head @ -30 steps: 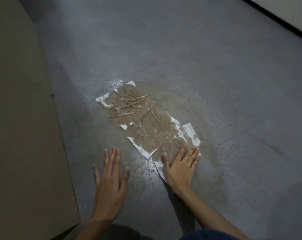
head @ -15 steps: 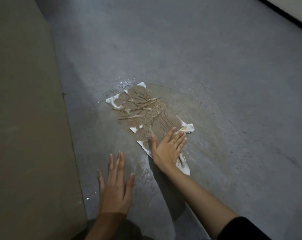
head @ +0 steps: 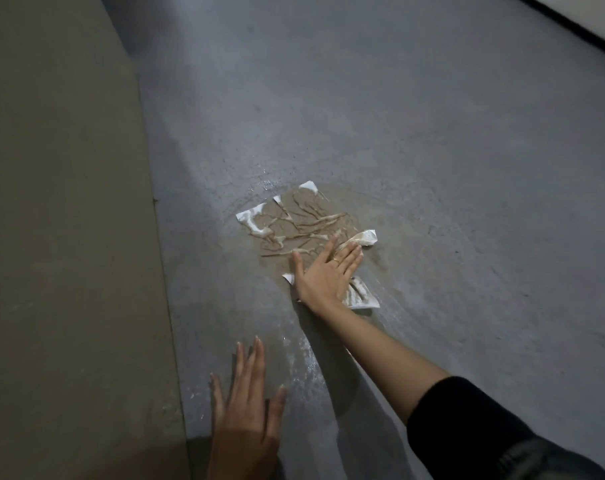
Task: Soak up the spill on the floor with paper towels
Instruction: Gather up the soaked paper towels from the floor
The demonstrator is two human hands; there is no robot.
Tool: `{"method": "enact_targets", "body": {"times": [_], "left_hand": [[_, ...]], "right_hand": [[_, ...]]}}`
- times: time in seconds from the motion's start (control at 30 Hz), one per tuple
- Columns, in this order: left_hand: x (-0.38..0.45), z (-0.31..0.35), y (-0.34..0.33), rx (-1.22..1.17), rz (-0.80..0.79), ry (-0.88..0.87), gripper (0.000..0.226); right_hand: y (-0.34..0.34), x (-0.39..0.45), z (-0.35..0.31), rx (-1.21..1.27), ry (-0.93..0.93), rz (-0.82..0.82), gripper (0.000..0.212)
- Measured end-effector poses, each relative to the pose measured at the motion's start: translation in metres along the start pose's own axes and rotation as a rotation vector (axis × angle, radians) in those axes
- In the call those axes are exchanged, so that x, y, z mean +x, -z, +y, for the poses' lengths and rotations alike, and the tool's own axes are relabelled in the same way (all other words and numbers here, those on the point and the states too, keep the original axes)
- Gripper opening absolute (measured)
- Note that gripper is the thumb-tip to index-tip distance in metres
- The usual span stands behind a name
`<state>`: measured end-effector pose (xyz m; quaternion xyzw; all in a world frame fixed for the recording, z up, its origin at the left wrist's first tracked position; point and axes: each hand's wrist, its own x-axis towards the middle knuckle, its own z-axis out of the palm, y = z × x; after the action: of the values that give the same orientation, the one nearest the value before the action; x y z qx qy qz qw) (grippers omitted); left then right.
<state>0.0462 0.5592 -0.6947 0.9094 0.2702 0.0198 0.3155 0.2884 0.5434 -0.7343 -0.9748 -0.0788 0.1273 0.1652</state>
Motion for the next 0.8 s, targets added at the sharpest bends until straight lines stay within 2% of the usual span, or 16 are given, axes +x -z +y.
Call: {"method": "enact_targets", "body": {"times": [0.17, 0.33, 0.43, 0.53, 0.67, 0.8], "left_hand": [[0.004, -0.008, -0.007, 0.057, -0.017, -0.011, 0.065], [0.008, -0.013, -0.011, 0.107, 0.052, -0.051, 0.061], [0.010, -0.015, -0.012, 0.122, 0.081, -0.052, 0.073], [0.010, -0.018, -0.011, 0.151, 0.079, -0.065, 0.061], [0.009, -0.021, -0.012, 0.121, 0.057, -0.067, 0.064], [0.009, -0.032, -0.011, 0.203, 0.066, -0.090, 0.065]], "right_hand": [[-0.004, 0.023, -0.026, -0.033, -0.008, 0.015, 0.098], [-0.009, 0.048, -0.048, -0.026, 0.037, 0.040, 0.091], [-0.009, 0.061, -0.062, -0.051, 0.066, 0.026, 0.090], [-0.009, 0.071, -0.075, -0.069, 0.107, 0.001, 0.089], [-0.011, 0.081, -0.089, -0.092, 0.160, 0.000, 0.086], [-0.007, 0.086, -0.098, -0.182, 0.255, -0.015, 0.080]]}}
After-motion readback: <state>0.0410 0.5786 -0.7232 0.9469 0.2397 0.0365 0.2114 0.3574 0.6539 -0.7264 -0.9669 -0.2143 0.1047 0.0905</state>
